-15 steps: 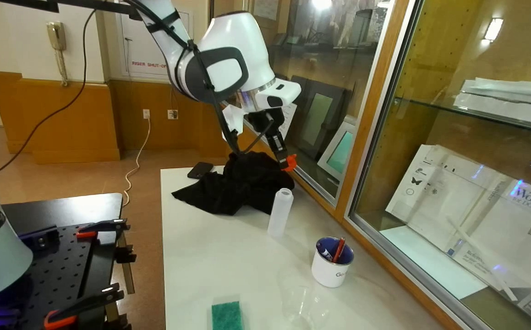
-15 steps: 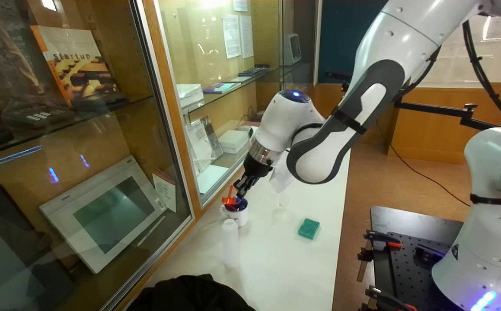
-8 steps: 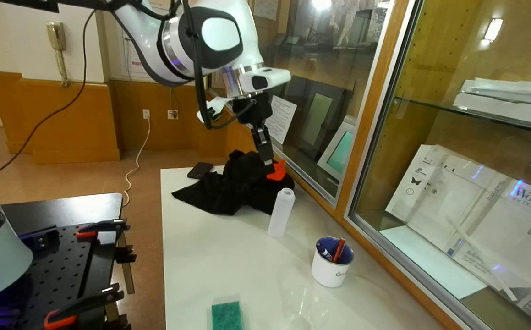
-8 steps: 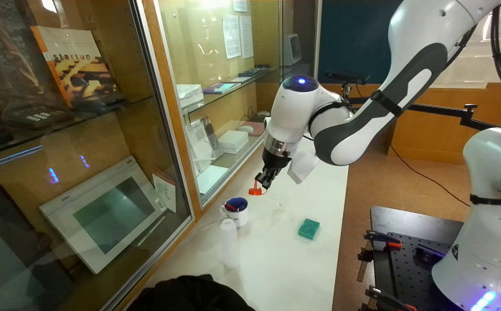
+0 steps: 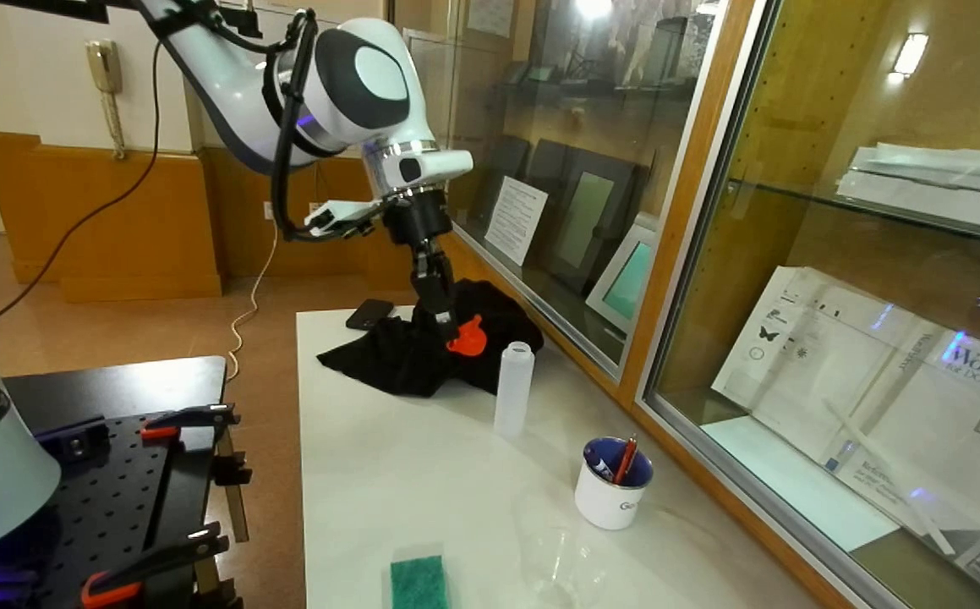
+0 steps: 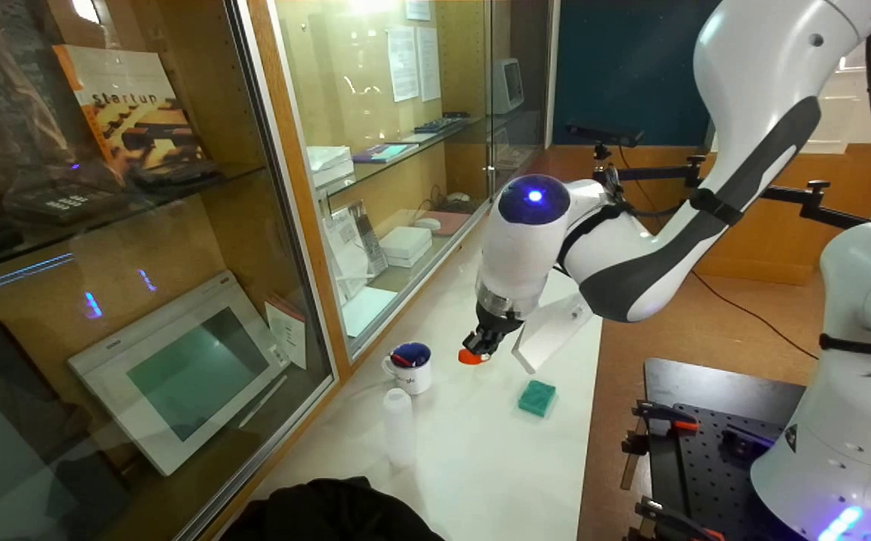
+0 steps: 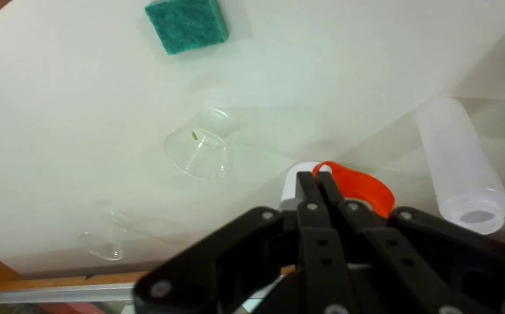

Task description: Uncover the bottle and put the lid on the table

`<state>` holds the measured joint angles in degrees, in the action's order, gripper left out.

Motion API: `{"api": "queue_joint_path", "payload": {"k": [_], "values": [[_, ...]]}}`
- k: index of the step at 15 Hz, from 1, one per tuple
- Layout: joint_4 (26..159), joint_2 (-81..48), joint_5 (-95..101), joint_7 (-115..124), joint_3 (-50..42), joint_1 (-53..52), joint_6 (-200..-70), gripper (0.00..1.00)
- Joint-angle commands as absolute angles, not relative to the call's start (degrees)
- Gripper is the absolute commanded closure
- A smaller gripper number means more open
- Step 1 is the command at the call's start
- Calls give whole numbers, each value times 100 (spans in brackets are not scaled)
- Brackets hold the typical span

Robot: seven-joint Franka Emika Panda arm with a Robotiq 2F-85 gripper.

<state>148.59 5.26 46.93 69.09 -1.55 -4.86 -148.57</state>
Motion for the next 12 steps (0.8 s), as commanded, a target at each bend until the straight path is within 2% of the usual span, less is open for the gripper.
{"api": "queue_joint_path", "payload": {"k": [1,6,7,12], "values": [[14792,111,5303,8199,124,-185,-14626,99],[14695,-573,5347,8526,-72,-101,-14745,99],[14819,-353,5384,8526,-27,-167,-14721,96],[14482,-900,5429,8608,-78,-204,-14473,99]]}}
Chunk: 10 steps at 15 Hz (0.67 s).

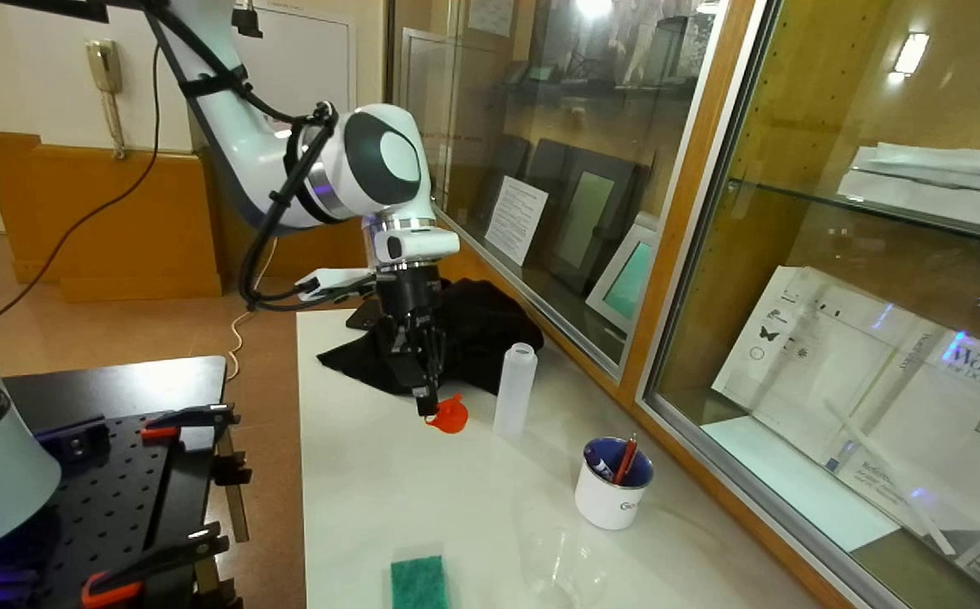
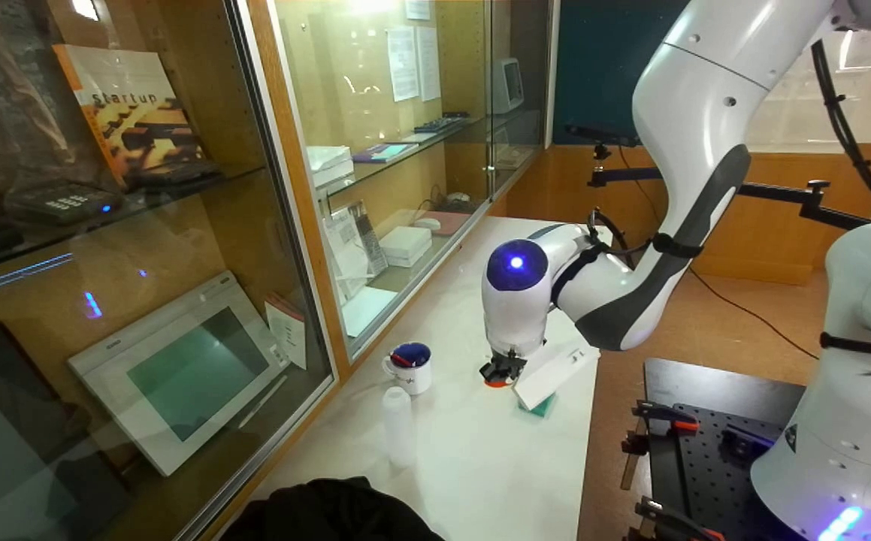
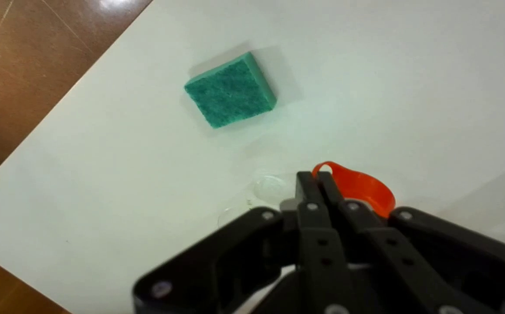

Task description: Uncover the bottle and put the lid on the table

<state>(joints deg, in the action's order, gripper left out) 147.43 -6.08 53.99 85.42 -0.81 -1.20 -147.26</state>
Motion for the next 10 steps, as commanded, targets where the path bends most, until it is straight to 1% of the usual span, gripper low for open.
{"api": "queue_joint_path", "payload": {"k": [1,10], "values": [[14353,-1099,5446,8649,-62,-247,-14373,99],[13118,-2829,5733,9051,-200,-872,-13785,99]]}}
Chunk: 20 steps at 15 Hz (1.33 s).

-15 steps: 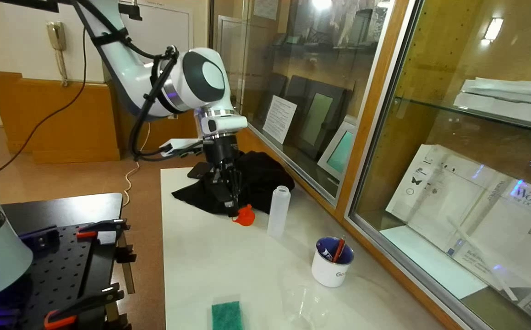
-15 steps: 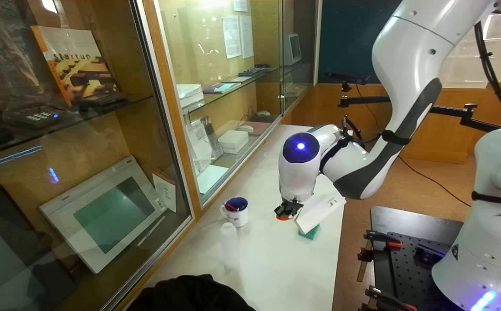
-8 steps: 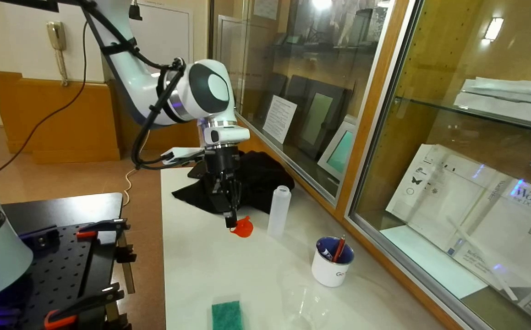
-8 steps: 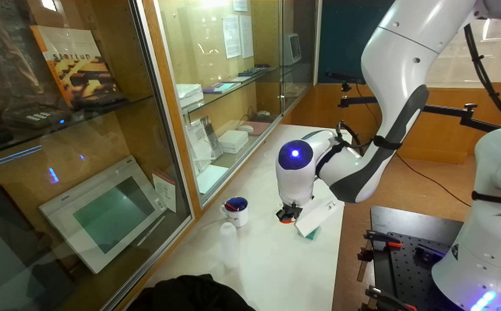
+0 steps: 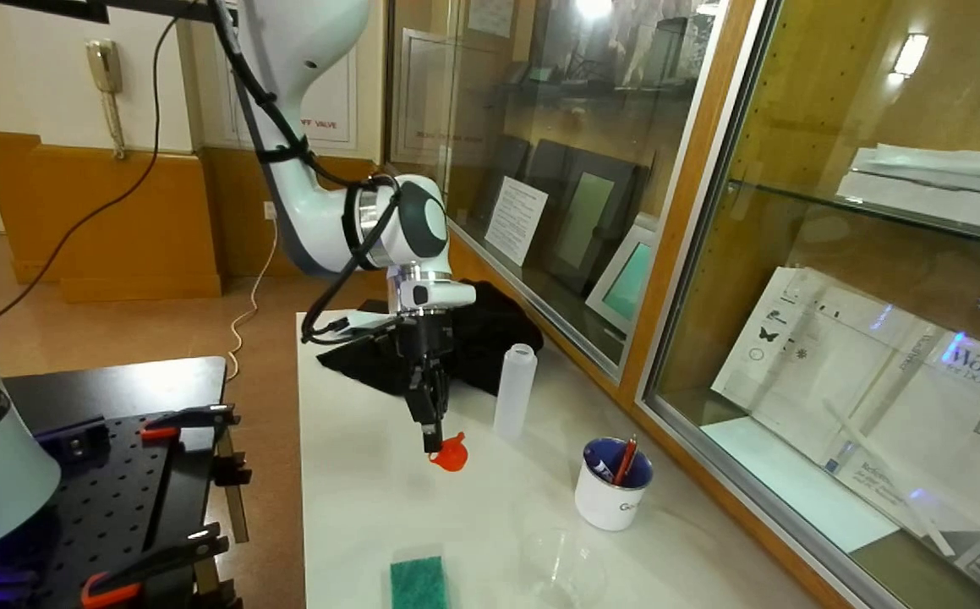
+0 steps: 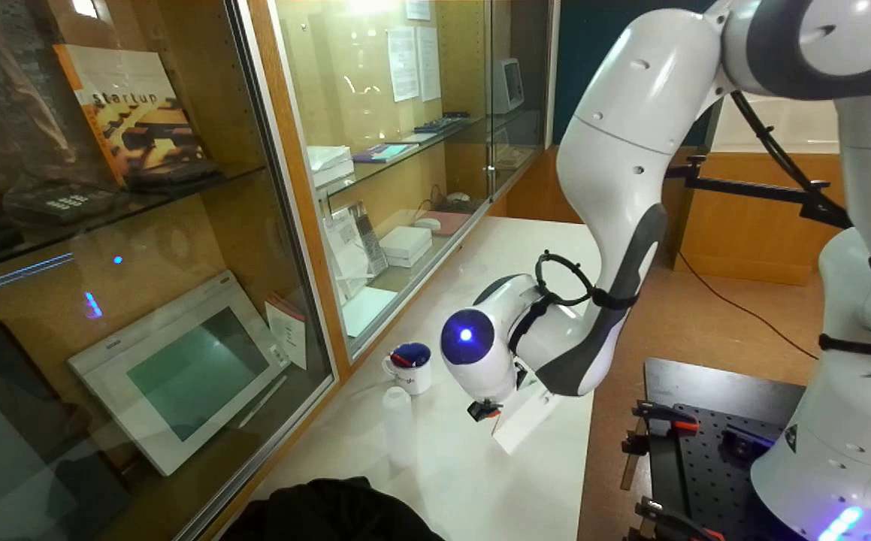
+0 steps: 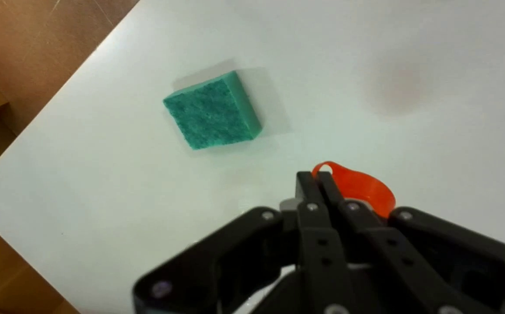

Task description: Uncover the bottle and put the lid on the table

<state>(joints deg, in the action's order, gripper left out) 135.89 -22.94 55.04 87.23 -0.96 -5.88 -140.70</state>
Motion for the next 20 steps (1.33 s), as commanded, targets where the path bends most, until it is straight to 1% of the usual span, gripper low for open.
{"api": "queue_joint_path", "payload": {"k": [1,9,10,11,13,16,20], "values": [[13015,-3004,5812,9154,-226,-955,-13756,99],[12464,-3956,6170,9609,-237,-1208,-13578,99],[12457,-3977,6174,9616,-234,-1228,-13549,71],[12469,-3957,6183,9627,-233,-1248,-13514,70],[12771,-3618,6318,9791,-251,-1312,-13531,56],[13397,-2912,6731,10207,-217,-1345,-13590,33],[14344,-1731,7179,10324,17,-1083,-13875,4]]}}
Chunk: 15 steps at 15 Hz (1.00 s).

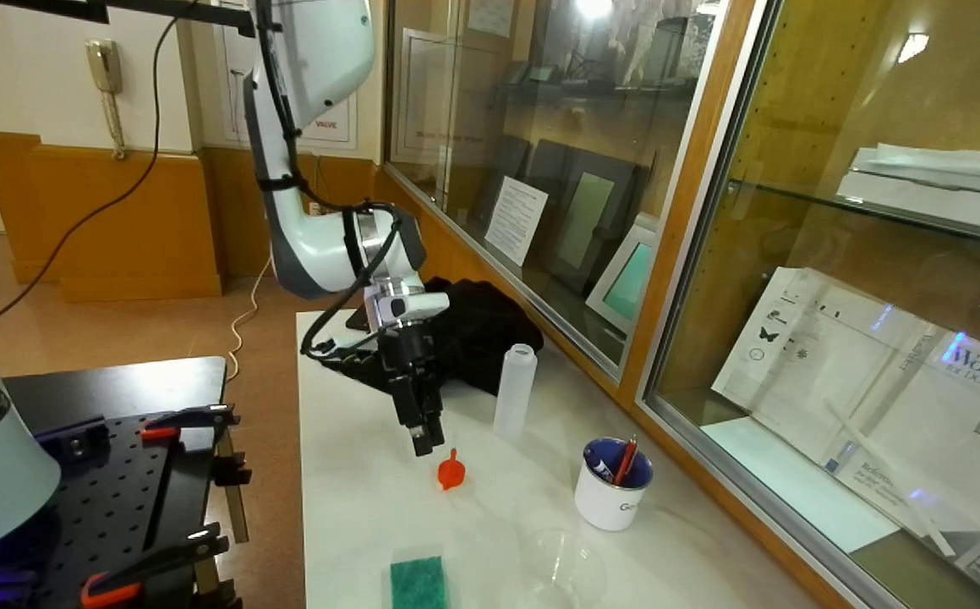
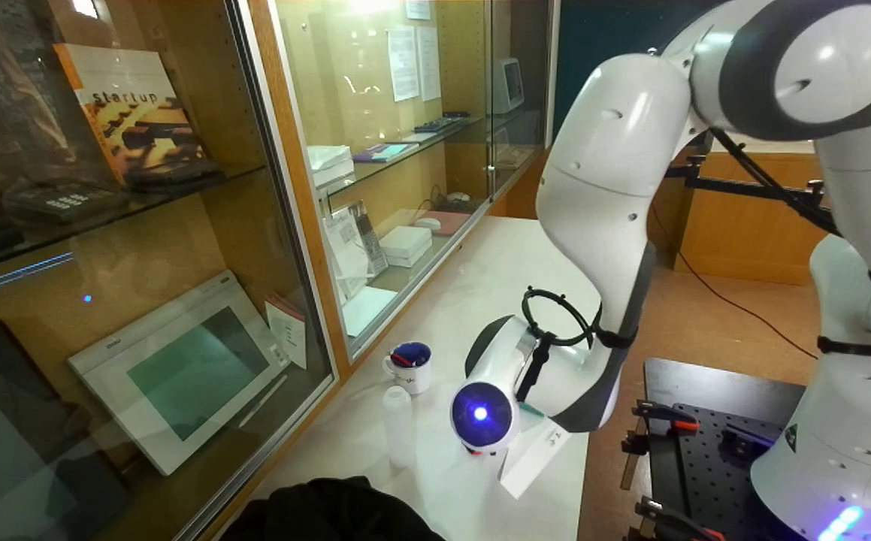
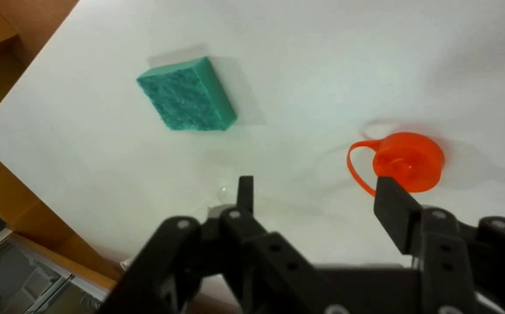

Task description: Uncover the bottle and put the lid on the table

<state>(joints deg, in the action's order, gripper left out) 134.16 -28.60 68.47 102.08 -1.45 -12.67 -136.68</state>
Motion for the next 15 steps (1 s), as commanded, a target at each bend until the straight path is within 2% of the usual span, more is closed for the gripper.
{"api": "queue_joint_path", "payload": {"k": [1,6,11,14,15], "values": [[14560,-1425,7279,10268,74,-989,-14036,0],[15348,-223,7221,9347,119,-433,-15549,0],[15764,190,6686,8050,-255,-131,-17019,0],[15952,166,6065,7257,-366,-75,-17402,0],[15719,18,6393,7724,-316,-127,-17157,0]]}}
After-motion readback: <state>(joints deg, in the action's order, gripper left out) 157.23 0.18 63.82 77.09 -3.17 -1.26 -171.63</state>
